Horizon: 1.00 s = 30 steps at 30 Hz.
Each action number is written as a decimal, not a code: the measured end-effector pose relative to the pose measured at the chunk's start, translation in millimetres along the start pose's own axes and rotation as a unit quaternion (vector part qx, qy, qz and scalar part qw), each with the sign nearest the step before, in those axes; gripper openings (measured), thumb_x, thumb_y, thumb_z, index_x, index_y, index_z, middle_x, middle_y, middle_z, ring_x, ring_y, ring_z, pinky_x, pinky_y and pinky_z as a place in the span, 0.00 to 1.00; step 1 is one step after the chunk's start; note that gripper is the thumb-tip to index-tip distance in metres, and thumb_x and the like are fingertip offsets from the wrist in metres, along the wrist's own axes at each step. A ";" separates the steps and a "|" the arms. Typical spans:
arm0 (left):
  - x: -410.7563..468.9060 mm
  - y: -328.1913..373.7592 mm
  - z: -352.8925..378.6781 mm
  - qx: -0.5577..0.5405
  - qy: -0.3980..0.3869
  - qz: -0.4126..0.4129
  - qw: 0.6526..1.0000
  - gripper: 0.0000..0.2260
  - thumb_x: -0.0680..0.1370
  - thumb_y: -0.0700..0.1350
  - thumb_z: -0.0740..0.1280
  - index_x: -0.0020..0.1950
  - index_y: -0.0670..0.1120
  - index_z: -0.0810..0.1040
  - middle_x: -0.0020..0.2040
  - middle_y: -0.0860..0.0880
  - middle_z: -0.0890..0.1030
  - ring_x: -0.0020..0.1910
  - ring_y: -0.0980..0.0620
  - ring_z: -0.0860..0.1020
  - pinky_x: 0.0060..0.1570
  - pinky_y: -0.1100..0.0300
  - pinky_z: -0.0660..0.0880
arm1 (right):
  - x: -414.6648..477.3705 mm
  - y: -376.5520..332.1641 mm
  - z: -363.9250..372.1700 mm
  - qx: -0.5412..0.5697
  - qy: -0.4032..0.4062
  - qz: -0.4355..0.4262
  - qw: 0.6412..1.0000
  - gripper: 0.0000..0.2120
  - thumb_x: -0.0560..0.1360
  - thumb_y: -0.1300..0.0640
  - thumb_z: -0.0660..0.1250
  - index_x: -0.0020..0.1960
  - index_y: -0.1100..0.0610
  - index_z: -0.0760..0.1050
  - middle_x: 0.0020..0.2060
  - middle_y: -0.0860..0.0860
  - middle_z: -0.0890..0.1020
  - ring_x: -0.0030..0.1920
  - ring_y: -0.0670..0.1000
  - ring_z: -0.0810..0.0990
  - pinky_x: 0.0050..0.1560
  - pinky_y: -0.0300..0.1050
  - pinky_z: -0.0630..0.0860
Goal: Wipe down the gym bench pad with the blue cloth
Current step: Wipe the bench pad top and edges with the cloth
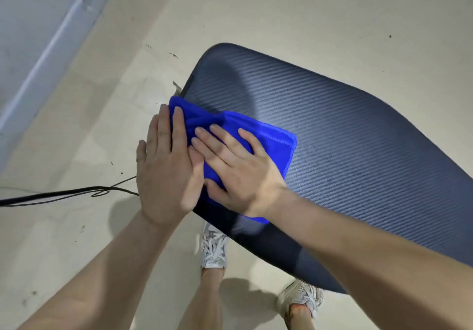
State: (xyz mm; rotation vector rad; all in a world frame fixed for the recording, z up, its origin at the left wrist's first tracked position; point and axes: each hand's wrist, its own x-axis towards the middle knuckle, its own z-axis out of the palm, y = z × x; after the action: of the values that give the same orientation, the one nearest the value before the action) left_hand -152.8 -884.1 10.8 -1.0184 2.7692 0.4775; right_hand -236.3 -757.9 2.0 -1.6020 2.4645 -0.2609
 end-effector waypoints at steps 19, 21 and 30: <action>165.4 60.5 -35.1 -0.159 -0.155 -0.047 0.974 0.13 0.81 0.38 0.48 0.58 0.35 0.69 0.60 0.35 0.73 0.58 0.38 0.72 0.55 0.50 0.67 | 134.7 88.2 -29.1 -0.021 0.000 0.110 0.994 0.23 0.77 0.43 0.53 0.68 0.49 0.69 0.61 0.49 0.77 0.61 0.55 0.75 0.57 0.55 0.67; 185.4 69.7 -38.7 -0.144 -0.193 -0.019 0.971 0.12 0.81 0.39 0.48 0.50 0.37 0.70 0.55 0.38 0.74 0.54 0.42 0.72 0.50 0.54 0.65 | 135.4 95.7 -31.7 -0.019 -0.014 0.169 0.985 0.20 0.78 0.42 0.51 0.62 0.51 0.70 0.51 0.51 0.80 0.51 0.57 0.76 0.49 0.53 0.66; 195.3 99.3 -39.4 -0.162 -0.234 0.069 0.956 0.12 0.70 0.52 0.58 0.49 0.59 0.78 0.58 0.57 0.77 0.59 0.53 0.73 0.64 0.51 0.67 | 58.4 72.1 -20.1 0.018 0.051 0.290 0.955 0.29 0.79 0.45 0.51 0.77 0.57 0.59 0.76 0.56 0.62 0.77 0.55 0.57 0.75 0.56 0.52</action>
State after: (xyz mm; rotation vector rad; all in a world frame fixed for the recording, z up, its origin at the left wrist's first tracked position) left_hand -366.8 -944.3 23.2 -0.6520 2.3837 1.0668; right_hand -328.2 -781.6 -0.2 -0.8023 2.8493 -0.2949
